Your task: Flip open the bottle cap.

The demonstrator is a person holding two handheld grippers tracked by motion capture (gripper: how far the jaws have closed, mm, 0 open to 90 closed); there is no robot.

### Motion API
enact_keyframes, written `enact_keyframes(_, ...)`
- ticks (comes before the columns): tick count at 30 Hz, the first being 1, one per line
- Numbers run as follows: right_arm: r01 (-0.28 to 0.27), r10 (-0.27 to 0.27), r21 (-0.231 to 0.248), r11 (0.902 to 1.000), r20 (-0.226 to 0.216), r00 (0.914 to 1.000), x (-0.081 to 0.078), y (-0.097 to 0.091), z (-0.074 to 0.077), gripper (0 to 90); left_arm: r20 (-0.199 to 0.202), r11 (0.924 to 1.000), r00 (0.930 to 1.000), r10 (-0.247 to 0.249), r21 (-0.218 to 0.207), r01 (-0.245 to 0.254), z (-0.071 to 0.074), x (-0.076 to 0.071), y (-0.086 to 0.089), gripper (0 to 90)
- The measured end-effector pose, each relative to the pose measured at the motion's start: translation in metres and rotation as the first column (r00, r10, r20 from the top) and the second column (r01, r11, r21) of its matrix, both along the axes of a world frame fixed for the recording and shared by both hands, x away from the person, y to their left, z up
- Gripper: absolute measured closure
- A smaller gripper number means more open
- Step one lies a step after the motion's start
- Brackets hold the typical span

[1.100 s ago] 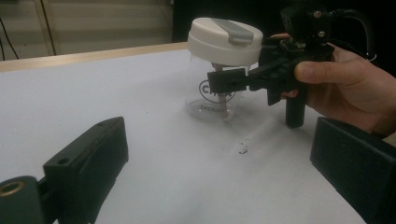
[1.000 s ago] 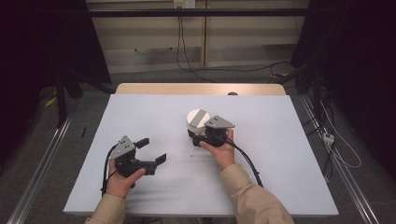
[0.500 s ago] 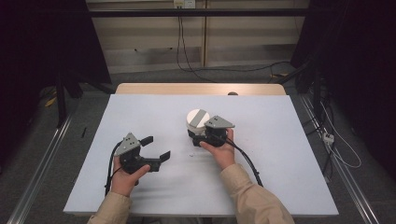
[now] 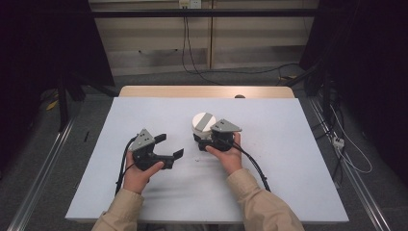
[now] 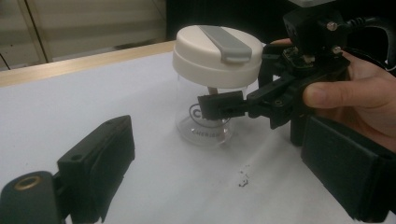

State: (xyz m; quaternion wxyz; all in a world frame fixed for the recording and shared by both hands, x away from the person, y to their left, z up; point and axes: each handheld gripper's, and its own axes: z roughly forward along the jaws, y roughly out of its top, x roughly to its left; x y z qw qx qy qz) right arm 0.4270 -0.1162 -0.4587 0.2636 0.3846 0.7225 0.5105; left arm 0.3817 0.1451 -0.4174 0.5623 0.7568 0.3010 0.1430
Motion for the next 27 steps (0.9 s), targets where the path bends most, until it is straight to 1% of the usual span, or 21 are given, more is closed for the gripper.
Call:
enact_keyframes(1, 0.0, 0.0, -0.001, 1.0, 0.0, 1.0, 0.0, 0.0, 0.0, 18.5, -0.006, 1.0, 1.0, 0.0, -0.001, 0.0, 0.001, 0.002, -0.004, 10.3)
enact_keyframes(3, 0.0, 0.0, -0.001, 1.0, 0.0, 1.0, 0.0, 0.0, 0.0, 18.6, -0.008, 1.0, 1.0, -0.003, -0.003, 0.003, 0.001, 0.004, -0.007, 11.5)
enact_keyframes(6, 0.0, 0.0, 0.0, 1.0, 0.0, 1.0, 0.0, 0.0, 0.0, 18.5, -0.004, 0.9999, 1.0, -0.009, 0.014, 0.009, 0.001, 0.007, -0.012, 14.7)
enact_keyframes(10, 0.001, -0.001, 0.002, 1.0, -0.001, 1.0, 0.0, 0.0, 0.0, 18.6, -0.007, 0.9997, 0.9999, -0.013, 0.023, 0.013, 0.004, 0.011, -0.018, 19.3)
enact_keyframes(12, 0.002, -0.002, 0.002, 1.0, -0.002, 1.0, 0.0, 0.0, 0.0, 18.6, -0.015, 0.9997, 0.9997, -0.019, 0.017, 0.019, 0.005, 0.013, -0.022, 21.7)
enact_keyframes(17, 0.002, -0.002, 0.001, 1.0, -0.002, 1.0, 0.0, 0.0, 0.0, 18.6, -0.034, 0.9994, 0.999, -0.03, 0.018, 0.03, 0.007, 0.018, -0.029, 29.3)
enact_keyframes(18, 0.002, -0.002, 0.001, 1.0, -0.002, 1.0, 0.0, 0.0, 0.0, 18.6, -0.035, 0.9992, 0.9989, -0.032, 0.023, 0.033, 0.007, 0.019, -0.03, 29.3)
enact_keyframes(20, 0.002, -0.002, 0.002, 1.0, -0.002, 1.0, 0.0, 0.0, 0.0, 18.6, -0.036, 0.9987, 0.9986, -0.038, 0.032, 0.039, 0.008, 0.02, -0.033, 33.8)
enact_keyframes(22, 0.002, -0.002, 0.0, 1.0, -0.002, 1.0, 0.0, 0.0, 0.0, 18.5, -0.032, 0.9981, 0.9989, -0.034, 0.05, 0.036, 0.009, 0.021, -0.037, 33.4)
enact_keyframes(25, 0.002, -0.002, 0.0, 1.0, -0.003, 1.0, 0.0, 0.0, 0.0, 18.5, -0.03, 0.998, 0.9989, -0.036, 0.05, 0.037, 0.009, 0.021, -0.038, 34.8)
enact_keyframes(26, 0.002, -0.002, 0.001, 1.0, -0.003, 1.0, 0.0, 0.0, 0.0, 18.5, -0.029, 0.9973, 0.9984, -0.048, 0.053, 0.05, 0.008, 0.021, -0.039, 36.6)
enact_keyframes(27, 0.002, -0.002, 0.001, 1.0, -0.003, 1.0, 0.0, 0.0, 0.0, 18.5, -0.022, 0.9966, 0.9985, -0.05, 0.065, 0.051, 0.008, 0.021, -0.039, 39.6)
